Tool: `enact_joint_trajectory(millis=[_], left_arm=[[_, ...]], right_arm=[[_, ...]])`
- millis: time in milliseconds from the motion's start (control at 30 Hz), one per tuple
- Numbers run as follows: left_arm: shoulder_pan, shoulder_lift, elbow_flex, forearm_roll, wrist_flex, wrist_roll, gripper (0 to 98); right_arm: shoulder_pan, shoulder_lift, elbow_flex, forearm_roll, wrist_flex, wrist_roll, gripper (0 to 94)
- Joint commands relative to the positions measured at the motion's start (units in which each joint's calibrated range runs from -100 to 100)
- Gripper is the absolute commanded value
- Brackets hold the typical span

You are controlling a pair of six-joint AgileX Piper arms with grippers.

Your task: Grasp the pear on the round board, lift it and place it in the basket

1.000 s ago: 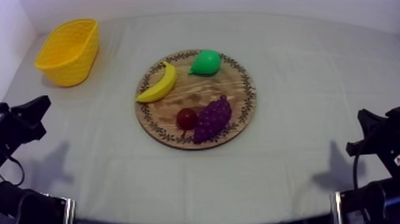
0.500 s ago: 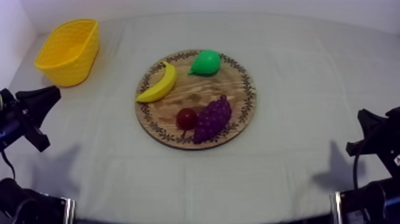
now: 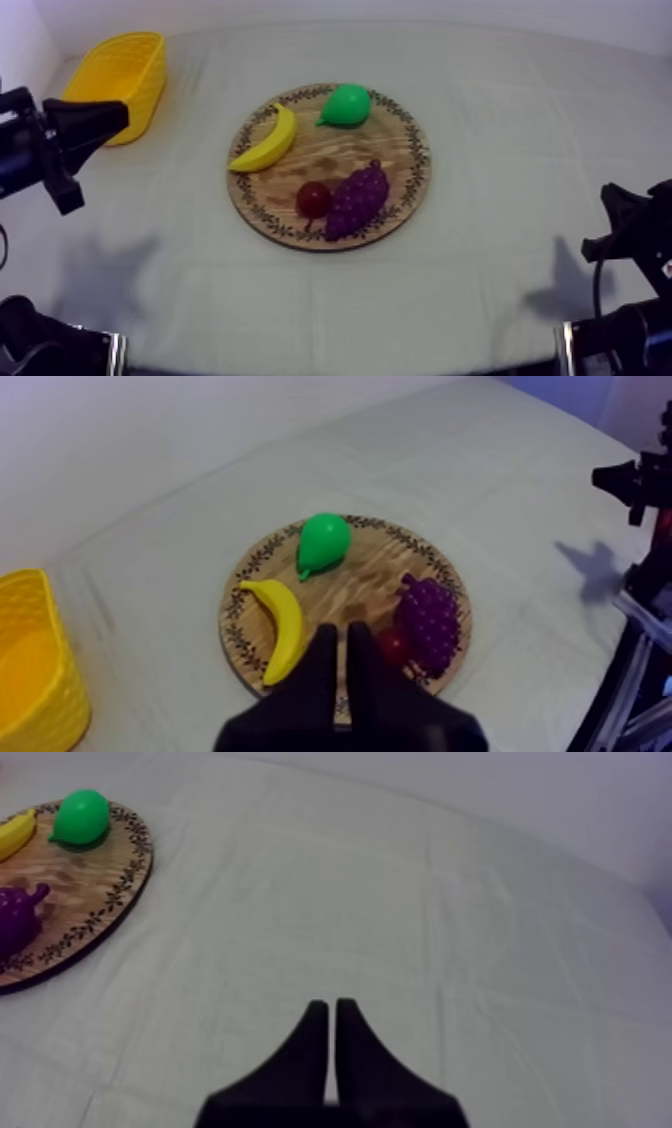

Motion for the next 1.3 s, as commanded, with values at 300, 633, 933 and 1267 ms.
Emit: enact_joint_trajectory(millis=[300,633,933,1267], left_arm=[[0.73,25.14,-19.16,-1.66,4.22,9.39,2.1],[2.43,44.89,-38.43,-5.86,7.90,15.36,2.1],[2.35,64.38,-62.27,-7.40,20.58,17.79,2.0],[0.92,82.36,-81.79,-9.03,29.67,20.16,2.0]], right_arm=[[-0.01,-0.02,0.00,-0.01,0.01,-0.04,0.4],[-0.01,-0.02,0.00,-0.01,0.01,-0.04,0.4],[-0.08,-0.02,0.00,-0.01,0.01,-0.04,0.4],[-0.09,-0.02,0.00,-0.01,0.01,-0.04,0.4]])
